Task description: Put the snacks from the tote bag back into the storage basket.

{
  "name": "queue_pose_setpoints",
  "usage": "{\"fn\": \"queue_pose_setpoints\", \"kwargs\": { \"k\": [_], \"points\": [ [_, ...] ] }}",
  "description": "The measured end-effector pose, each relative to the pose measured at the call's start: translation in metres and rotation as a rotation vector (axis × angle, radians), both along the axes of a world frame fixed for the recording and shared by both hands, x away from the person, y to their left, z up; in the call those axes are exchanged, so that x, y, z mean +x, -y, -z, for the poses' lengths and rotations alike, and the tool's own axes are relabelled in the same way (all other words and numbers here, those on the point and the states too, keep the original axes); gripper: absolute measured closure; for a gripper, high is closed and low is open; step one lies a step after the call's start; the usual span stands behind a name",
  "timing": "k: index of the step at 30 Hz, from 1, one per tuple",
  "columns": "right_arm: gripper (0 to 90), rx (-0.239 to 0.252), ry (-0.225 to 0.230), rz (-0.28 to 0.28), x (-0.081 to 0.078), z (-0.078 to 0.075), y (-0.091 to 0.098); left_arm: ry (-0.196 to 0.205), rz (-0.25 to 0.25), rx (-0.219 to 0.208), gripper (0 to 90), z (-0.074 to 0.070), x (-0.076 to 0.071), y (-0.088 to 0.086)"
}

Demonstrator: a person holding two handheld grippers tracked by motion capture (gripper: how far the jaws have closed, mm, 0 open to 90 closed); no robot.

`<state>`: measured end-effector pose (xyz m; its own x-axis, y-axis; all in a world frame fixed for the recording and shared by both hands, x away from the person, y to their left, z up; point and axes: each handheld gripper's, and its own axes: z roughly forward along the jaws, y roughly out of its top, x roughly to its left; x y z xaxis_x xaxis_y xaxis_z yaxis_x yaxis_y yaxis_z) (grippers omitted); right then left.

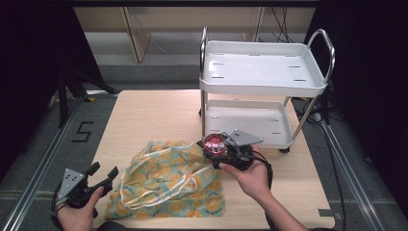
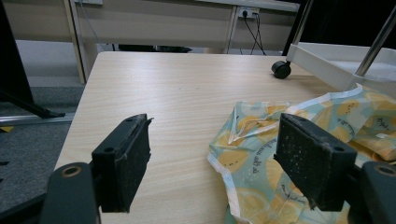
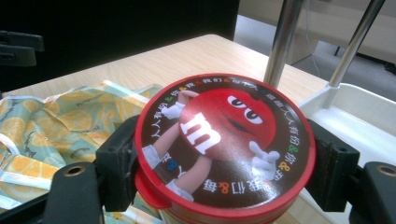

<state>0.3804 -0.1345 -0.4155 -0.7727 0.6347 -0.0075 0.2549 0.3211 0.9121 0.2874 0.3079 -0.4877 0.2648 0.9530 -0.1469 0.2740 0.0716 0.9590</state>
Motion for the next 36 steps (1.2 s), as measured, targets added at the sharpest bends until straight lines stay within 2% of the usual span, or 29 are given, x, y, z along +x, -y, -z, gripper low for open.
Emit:
{"fn": "queue_pose_setpoints", "kwargs": {
  "k": [3,5,6,7,8,9,12,14,15,16,18,20,21,26,27,28,30,31,33,36],
  "points": [
    [26.8,0.002,0.018,0.008,0.002,0.000,0.002,0.000,0.000,0.000,25.4,0.000,0.000,0.000],
    [26.8,-0.005,0.000,0.009,0.001,-0.001,0.003,0.001,0.000,0.000,25.4,0.000,0.000,0.000],
    [26.8,0.011,-0.024,0.026,0.000,-0.001,0.003,0.001,-0.001,0.000,25.4,0.000,0.000,0.000],
    [26.8,0.003,0.000,0.006,0.002,-0.001,0.004,0.001,0.000,0.000,25.5,0.000,0.000,0.000],
    [26.8,-0.009,0.011,0.015,0.002,-0.002,0.006,0.003,0.000,-0.001,25.4,0.000,0.000,0.000],
    [26.8,-0.001,-0.010,0.015,0.002,-0.002,0.006,0.005,0.003,0.002,25.4,0.000,0.000,0.000],
    [26.8,-0.009,0.011,0.017,0.004,-0.002,0.009,0.007,0.004,0.002,25.5,0.000,0.000,-0.001],
    [26.8,-0.002,-0.007,0.015,0.005,-0.002,0.010,0.010,0.005,0.000,25.5,0.000,0.000,0.000],
    [26.8,-0.004,-0.011,0.032,0.004,-0.002,0.011,0.011,0.005,-0.001,25.5,0.000,0.000,0.000],
    [26.8,-0.006,0.005,0.025,0.005,-0.001,0.013,0.008,0.004,-0.001,25.5,0.000,0.000,0.000],
    [26.8,-0.005,-0.001,0.029,0.006,0.000,0.014,0.007,0.002,-0.004,25.5,0.000,0.000,0.000],
    [26.8,0.002,-0.020,0.032,0.006,0.002,0.014,0.005,0.006,0.003,25.5,0.000,0.000,0.000],
    [26.8,-0.001,-0.002,0.038,0.006,0.002,0.016,0.005,0.006,0.003,25.5,0.000,0.000,0.000],
    [26.8,0.018,-0.033,0.044,0.006,0.004,0.016,0.004,0.008,0.005,25.5,0.000,0.000,0.000],
    [26.8,0.009,-0.034,0.043,0.006,0.003,0.016,0.004,0.008,0.005,25.5,0.000,0.000,0.000],
    [26.8,0.000,-0.019,0.033,0.008,0.004,0.017,0.004,0.009,0.005,25.5,0.000,0.000,0.000],
    [26.8,-0.002,-0.015,0.046,0.008,0.005,0.018,0.011,0.012,-0.003,25.5,0.001,0.001,0.000],
    [26.8,-0.012,-0.007,0.030,0.009,0.005,0.018,0.012,0.012,-0.002,25.5,0.001,0.002,0.000],
    [26.8,0.004,-0.014,0.033,0.010,0.005,0.018,0.008,0.013,0.002,25.5,0.001,0.001,0.001],
    [26.8,0.000,-0.018,0.045,0.009,0.003,0.020,0.011,0.012,0.001,25.5,0.001,0.002,0.001]
  ]
}}
